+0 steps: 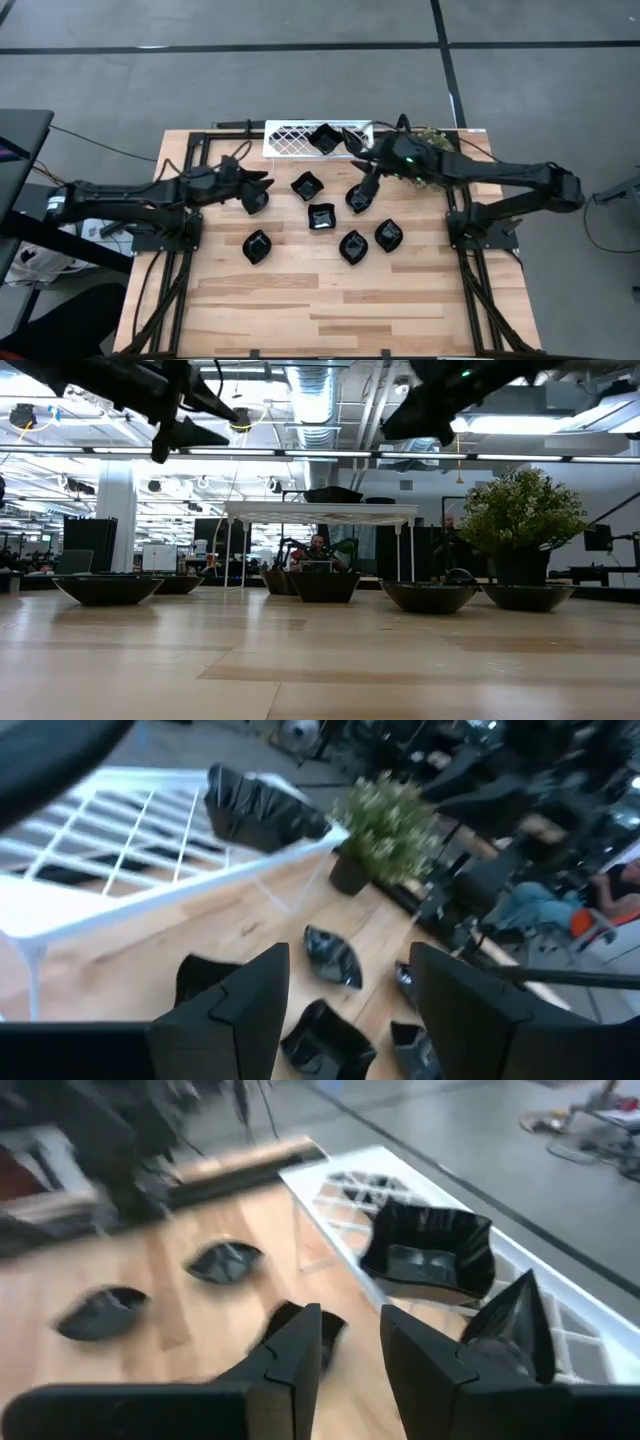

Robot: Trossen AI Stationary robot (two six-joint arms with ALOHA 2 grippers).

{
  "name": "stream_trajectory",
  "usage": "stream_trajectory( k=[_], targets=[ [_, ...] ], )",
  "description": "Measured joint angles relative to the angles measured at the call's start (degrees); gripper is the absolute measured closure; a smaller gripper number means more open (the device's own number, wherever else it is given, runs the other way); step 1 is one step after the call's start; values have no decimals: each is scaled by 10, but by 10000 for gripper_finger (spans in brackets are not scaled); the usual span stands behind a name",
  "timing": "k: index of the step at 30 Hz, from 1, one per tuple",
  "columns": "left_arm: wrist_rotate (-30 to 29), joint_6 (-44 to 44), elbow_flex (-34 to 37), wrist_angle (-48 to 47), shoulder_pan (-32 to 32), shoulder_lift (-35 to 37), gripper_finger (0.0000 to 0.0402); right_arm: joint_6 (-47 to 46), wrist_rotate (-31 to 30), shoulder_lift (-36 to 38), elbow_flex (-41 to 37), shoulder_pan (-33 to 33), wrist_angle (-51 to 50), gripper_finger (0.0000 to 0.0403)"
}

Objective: Pick & Place Mini shaped plates
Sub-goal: Stack the distorted square plate on top of the other distorted square plates on the shelf

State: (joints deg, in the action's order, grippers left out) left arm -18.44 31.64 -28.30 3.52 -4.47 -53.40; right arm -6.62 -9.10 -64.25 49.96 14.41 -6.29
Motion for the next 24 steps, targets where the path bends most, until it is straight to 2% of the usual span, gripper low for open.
stream_trajectory(
  k=[8, 12, 16, 24],
  targets=[
    [0, -32, 17, 2, 4, 59, 192, 40, -3, -116, 112, 47, -45, 301],
    [0, -30, 28, 2, 4, 73, 192, 53, -34, -146, 156, 71, -73, 301],
    [0, -29, 30, 3, 4, 75, 192, 70, -61, -175, 179, 87, -107, 301],
    [0, -29, 31, 4, 4, 73, 192, 118, -78, -221, 198, 102, -132, 301]
  ],
)
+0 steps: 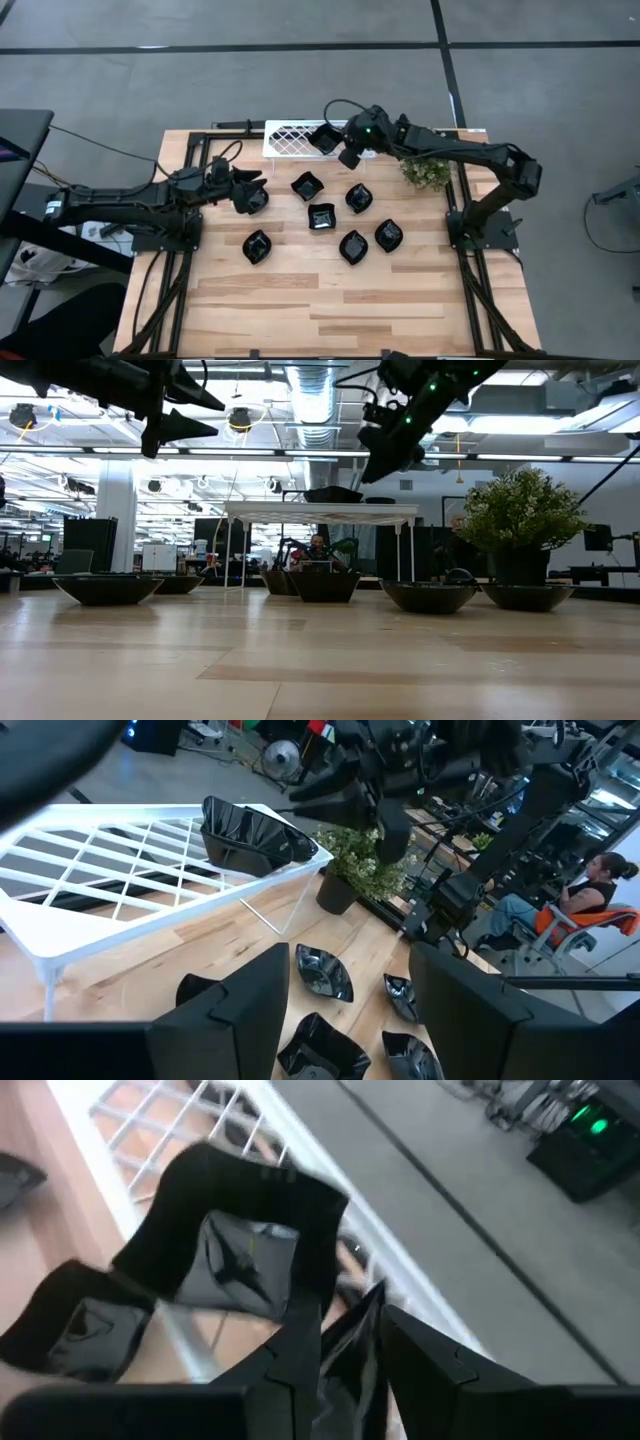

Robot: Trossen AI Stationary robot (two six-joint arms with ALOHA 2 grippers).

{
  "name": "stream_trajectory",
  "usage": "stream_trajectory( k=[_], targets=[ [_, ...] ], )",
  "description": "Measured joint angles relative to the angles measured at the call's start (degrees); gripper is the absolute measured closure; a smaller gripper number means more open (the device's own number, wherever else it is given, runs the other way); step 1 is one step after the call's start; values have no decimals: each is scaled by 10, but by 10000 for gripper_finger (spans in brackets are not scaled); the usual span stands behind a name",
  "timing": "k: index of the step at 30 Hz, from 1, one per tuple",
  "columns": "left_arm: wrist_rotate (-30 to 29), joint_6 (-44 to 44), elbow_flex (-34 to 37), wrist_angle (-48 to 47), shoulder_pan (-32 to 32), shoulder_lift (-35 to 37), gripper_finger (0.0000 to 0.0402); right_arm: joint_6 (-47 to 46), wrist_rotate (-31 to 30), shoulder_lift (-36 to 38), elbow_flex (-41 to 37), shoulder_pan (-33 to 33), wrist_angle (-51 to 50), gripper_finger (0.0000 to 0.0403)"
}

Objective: Pick & Place Mini shaped plates
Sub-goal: Stack the distorted square plate on top of the other distorted square plates on the shelf

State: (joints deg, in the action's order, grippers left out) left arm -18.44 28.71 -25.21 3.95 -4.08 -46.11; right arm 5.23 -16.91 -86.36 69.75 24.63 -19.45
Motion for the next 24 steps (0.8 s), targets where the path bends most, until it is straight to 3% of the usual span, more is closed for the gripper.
stream_trajectory(
  k=[24],
  targets=[
    [-10, -4, 0, 0, 0, 0, 192, 14, 2, -11, 5, 7, -3, 301]
  ],
)
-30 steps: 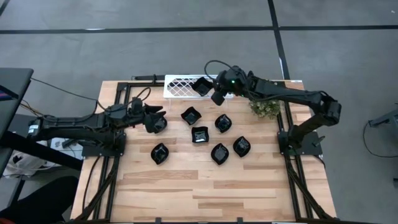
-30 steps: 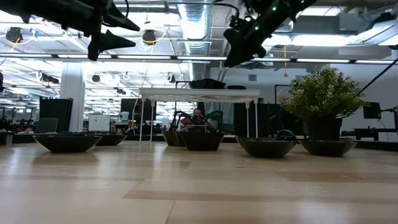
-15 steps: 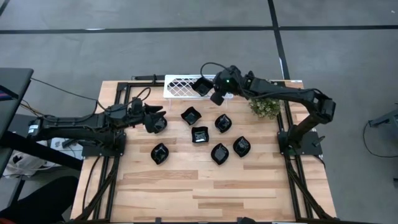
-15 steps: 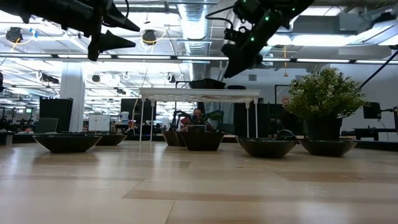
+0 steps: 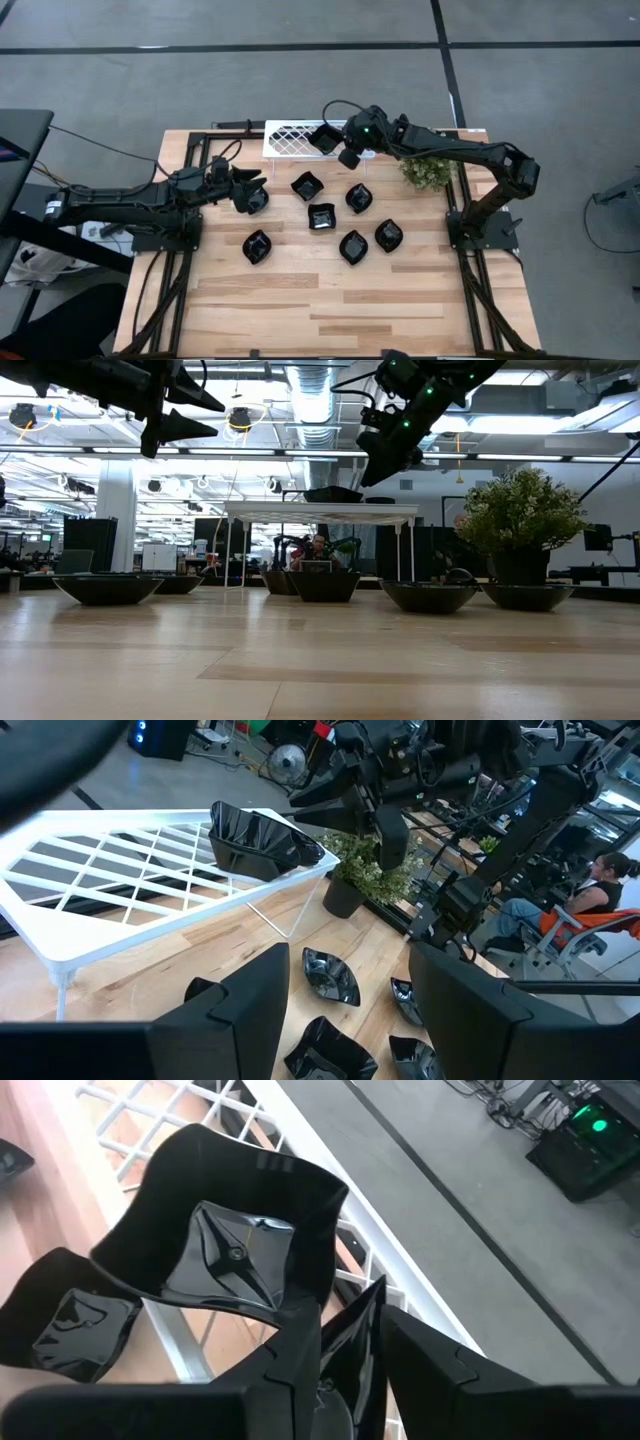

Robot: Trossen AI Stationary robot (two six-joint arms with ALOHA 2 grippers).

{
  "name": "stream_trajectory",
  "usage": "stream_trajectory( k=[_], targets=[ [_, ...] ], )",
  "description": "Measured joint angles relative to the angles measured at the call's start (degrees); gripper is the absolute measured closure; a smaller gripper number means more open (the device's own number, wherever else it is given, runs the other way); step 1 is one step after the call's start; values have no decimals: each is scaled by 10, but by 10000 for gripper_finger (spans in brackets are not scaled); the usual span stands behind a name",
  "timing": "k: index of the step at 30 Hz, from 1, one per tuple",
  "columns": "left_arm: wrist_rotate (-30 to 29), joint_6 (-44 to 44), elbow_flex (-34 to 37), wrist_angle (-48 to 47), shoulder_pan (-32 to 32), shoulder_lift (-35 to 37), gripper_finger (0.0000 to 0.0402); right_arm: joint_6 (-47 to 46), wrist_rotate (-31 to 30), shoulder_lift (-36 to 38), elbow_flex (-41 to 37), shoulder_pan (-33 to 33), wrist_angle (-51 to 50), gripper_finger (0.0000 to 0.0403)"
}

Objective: Pick & Place Mini shaped plates
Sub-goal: Stack the distorted square plate on top of the other distorted square plates on the shelf

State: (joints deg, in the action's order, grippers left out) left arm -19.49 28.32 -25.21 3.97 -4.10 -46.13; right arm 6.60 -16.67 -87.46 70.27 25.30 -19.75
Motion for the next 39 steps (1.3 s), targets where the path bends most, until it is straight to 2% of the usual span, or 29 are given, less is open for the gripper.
stream_trajectory(
  k=[11, 21, 32, 39],
  targets=[
    [0, 0, 0, 0, 0, 0, 192, 0, 1, 0, 0, 0, 0, 309],
    [0, -16, 0, 0, 0, 0, 192, -2, 7, 0, -1, 3, 2, 397],
    [0, -26, 0, 2, 0, 0, 192, -35, 22, 0, -1, 7, 16, 400],
    [0, -26, 0, 2, 0, 0, 192, -46, 35, -27, 3, 1, 23, 401]
  ],
)
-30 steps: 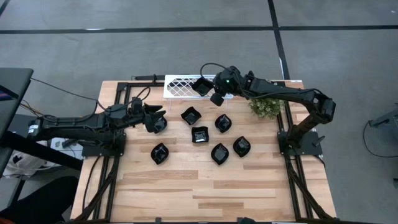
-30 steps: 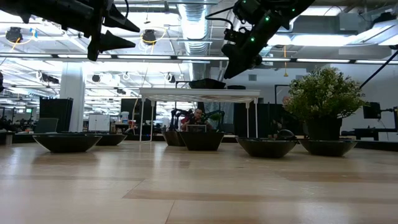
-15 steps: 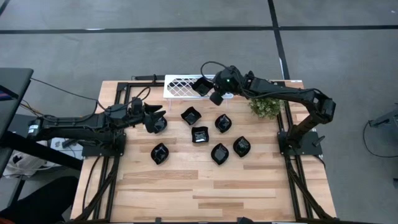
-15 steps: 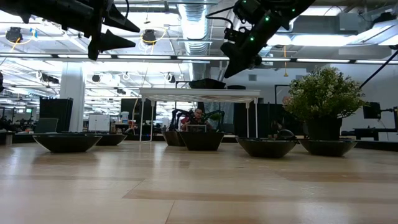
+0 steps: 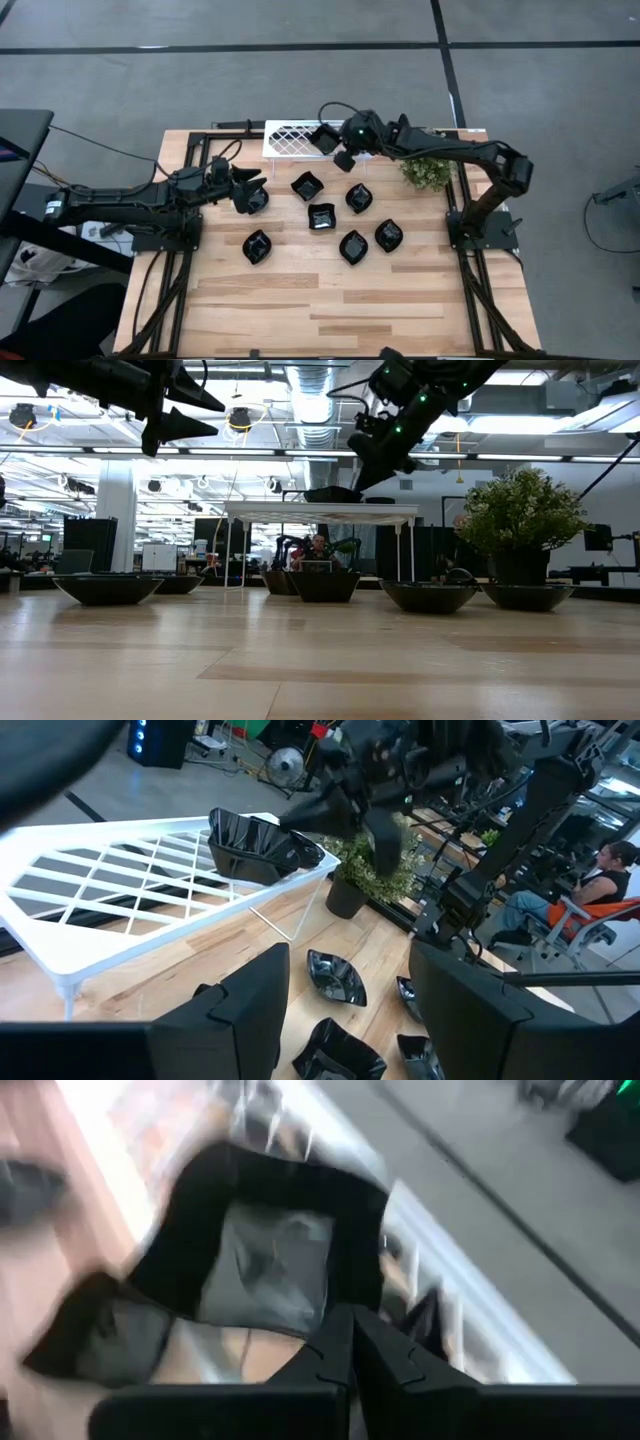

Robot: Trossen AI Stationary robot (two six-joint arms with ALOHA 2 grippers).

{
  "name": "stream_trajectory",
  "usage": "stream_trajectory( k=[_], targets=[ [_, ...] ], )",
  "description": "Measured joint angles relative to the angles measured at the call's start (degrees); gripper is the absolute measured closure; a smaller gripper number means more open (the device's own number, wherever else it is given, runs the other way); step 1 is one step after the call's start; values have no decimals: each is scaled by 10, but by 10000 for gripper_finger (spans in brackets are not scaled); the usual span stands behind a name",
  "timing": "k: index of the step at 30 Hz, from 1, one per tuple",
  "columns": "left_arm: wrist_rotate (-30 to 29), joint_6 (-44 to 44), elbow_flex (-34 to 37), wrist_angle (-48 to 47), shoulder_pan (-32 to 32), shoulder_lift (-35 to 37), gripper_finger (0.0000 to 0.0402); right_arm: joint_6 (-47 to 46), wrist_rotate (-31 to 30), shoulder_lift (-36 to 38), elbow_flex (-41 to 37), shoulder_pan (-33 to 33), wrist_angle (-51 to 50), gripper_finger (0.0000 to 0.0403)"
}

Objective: Pick & Place Mini shaped plates
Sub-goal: Stack the distorted square plate on top of the other distorted square plates on the shelf

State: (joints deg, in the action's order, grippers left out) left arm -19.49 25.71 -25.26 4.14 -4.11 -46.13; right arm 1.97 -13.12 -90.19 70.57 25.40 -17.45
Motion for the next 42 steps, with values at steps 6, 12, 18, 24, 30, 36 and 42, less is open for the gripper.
stream_trajectory(
  k=[6, 12, 18, 24, 30, 36, 42],
  targets=[
    [0, 0, 0, 2, 0, 0, 192, 14, -17, -3, 24, 0, -3, 401],
    [0, -4, 0, 2, 0, 0, 192, 14, -18, -3, 38, 3, -3, 400],
    [-5, -4, 0, 2, 0, 0, 192, 12, -18, -3, 40, 6, -35, 401],
    [-4, -19, 0, 2, 0, 0, 192, 10, -18, 13, 40, 9, -71, 402],
    [-5, -30, 0, 2, 0, 0, 192, 10, 98, 72, 40, -12, -133, 402],
    [-4, -57, 0, 2, 0, -1, 192, -41, 322, 102, 40, -57, -166, 401],
    [-4, -96, 0, 2, 0, -1, 192, -24, 348, 65, 40, -144, -167, 400]
  ],
)
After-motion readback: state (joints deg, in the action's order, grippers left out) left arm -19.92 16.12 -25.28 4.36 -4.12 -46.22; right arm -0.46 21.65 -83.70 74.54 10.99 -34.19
